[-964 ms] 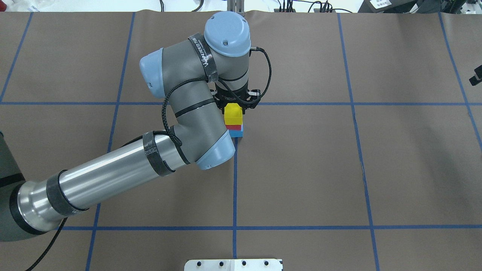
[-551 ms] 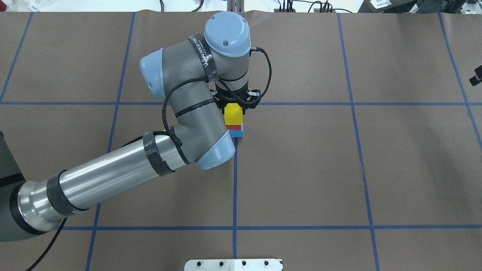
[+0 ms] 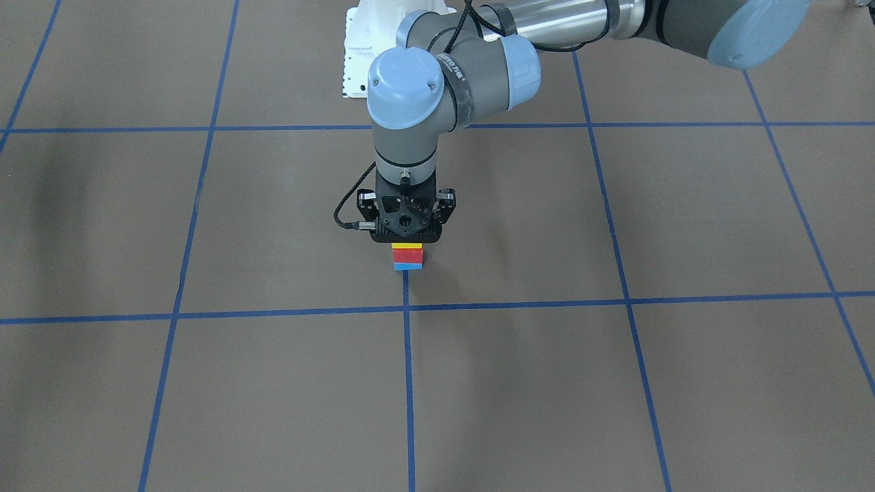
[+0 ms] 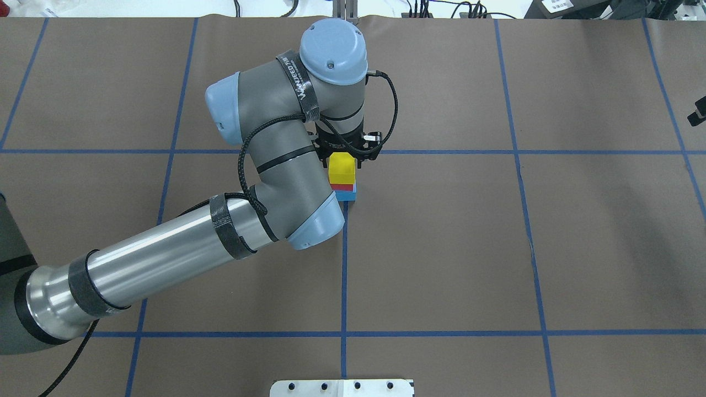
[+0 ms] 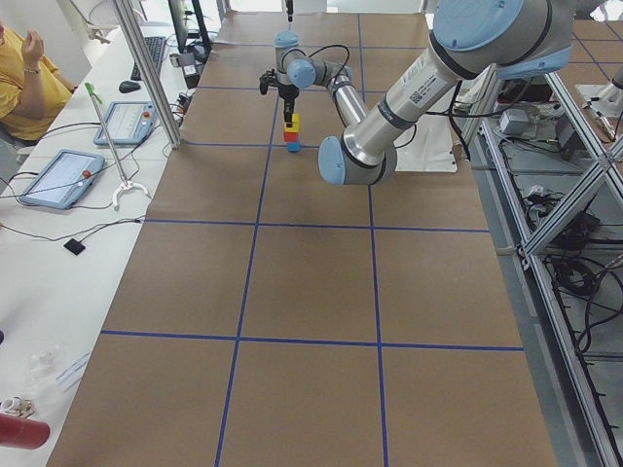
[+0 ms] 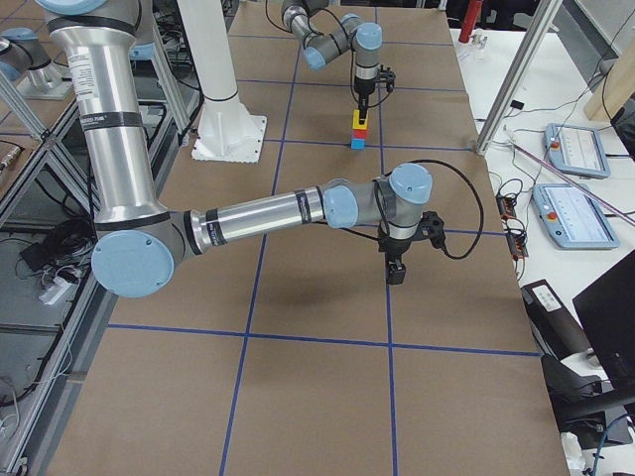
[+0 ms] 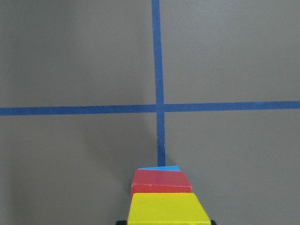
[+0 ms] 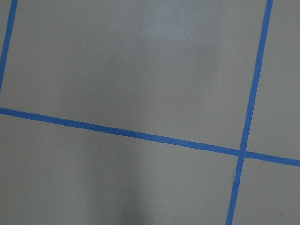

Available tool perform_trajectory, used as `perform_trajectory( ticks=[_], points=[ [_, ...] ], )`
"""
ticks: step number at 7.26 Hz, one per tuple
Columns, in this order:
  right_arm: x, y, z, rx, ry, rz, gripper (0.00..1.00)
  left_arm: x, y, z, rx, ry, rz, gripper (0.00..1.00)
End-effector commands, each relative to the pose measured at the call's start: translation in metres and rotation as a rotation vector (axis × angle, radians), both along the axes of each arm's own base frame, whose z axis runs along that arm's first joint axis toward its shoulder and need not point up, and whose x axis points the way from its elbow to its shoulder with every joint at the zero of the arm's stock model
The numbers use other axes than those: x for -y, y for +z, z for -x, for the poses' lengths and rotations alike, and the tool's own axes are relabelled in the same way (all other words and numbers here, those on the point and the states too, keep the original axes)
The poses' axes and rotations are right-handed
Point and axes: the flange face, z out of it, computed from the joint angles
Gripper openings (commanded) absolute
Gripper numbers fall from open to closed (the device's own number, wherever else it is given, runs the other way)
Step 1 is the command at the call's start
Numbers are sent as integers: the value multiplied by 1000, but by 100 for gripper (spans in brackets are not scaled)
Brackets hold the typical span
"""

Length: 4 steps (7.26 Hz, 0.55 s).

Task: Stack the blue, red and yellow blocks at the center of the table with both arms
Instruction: 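Lower the yellow cube onto the red cube and open the left gripper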

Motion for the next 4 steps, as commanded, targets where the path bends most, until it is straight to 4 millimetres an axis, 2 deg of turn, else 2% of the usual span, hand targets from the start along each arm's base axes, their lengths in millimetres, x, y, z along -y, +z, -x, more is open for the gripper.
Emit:
perform_trajectory(
  ticks=[1, 2, 3, 4],
  points=[
    [0, -1, 0, 0, -1, -2, 100, -1, -2, 1, -4, 0, -2, 99],
    [0, -1, 0, 0, -1, -2, 100, 6, -8, 14, -16, -15, -7, 99],
    [0, 0, 0, 0, -1, -1, 100, 22, -13, 44, -33, -20, -30, 99],
    [0, 0, 0, -2, -1, -1, 100, 20, 23, 89, -55, 16, -52, 99]
  ],
)
